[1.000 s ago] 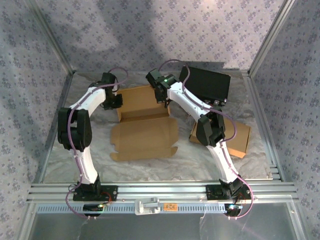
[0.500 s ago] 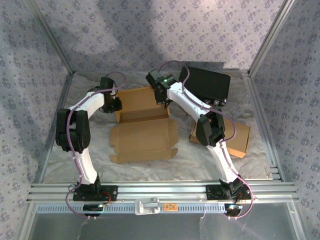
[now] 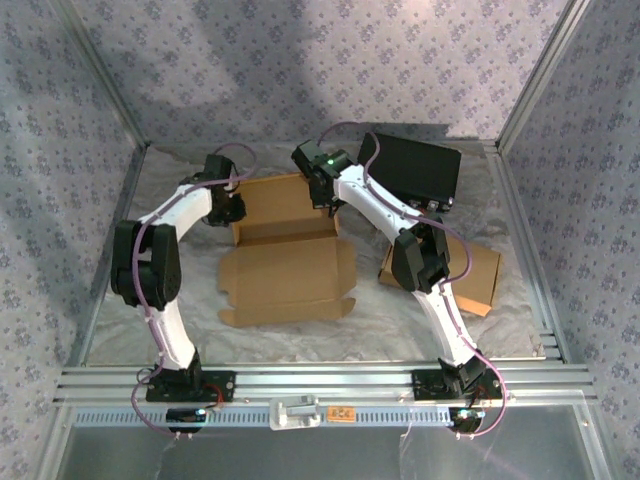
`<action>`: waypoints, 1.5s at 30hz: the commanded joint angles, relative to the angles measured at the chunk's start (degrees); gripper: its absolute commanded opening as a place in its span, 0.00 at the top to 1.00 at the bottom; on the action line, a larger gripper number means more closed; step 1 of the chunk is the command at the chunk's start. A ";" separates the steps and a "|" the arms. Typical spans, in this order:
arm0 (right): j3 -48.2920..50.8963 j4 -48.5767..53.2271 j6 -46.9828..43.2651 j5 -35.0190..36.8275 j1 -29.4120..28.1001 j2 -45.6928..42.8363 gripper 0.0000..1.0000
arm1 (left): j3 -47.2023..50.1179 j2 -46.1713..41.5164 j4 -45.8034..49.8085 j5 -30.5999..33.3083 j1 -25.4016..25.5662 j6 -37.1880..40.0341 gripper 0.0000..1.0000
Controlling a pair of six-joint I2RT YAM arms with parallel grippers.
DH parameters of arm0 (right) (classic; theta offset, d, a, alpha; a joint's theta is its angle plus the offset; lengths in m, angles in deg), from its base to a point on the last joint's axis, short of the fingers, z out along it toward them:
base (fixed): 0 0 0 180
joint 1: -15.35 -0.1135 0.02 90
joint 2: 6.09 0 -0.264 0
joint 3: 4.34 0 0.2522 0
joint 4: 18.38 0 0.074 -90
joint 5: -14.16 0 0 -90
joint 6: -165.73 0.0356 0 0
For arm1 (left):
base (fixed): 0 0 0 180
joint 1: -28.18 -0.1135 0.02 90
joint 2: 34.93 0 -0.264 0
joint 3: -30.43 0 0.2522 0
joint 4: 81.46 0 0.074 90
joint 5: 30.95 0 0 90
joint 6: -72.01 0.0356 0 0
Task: Fold the paper box
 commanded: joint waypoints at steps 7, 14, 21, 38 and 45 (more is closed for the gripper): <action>7.78 -7.11 0.82 -1.77 1.23 -4.34 1.00 | 1.11 -8.71 0.66 0.07 -0.35 -5.06 0.33; 8.19 -6.02 2.98 -3.69 2.75 -3.93 1.00 | 1.82 -13.25 0.88 -2.81 -0.86 -10.84 0.19; 3.40 0.23 10.98 -10.28 5.67 -0.07 1.00 | 6.63 -21.01 -0.11 -12.55 -3.05 -21.07 0.22; -2.45 3.41 24.45 -24.90 9.10 7.47 1.00 | 46.52 -56.90 0.48 -20.07 0.18 -58.31 0.27; -0.79 2.90 24.36 -25.90 9.06 7.28 1.00 | 50.10 -50.25 -16.29 -20.14 1.07 -58.19 0.32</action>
